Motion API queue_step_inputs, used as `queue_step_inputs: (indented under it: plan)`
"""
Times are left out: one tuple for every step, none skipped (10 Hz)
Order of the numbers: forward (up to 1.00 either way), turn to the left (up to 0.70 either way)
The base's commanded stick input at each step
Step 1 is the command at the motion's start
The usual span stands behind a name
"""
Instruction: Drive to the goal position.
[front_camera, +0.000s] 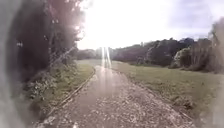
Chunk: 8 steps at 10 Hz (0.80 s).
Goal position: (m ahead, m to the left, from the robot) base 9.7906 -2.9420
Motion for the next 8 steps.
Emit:
queue_step_inputs:
  plan:
    - [0.85, 0.0]
    - [0.85, 0.0]
    - [0.85, 0.0]
    - [0.85, 0.0]
    - [0.85, 0.0]
    - [0.85, 0.0]
    - [0.85, 0.0]
    - [0.85, 0.0]
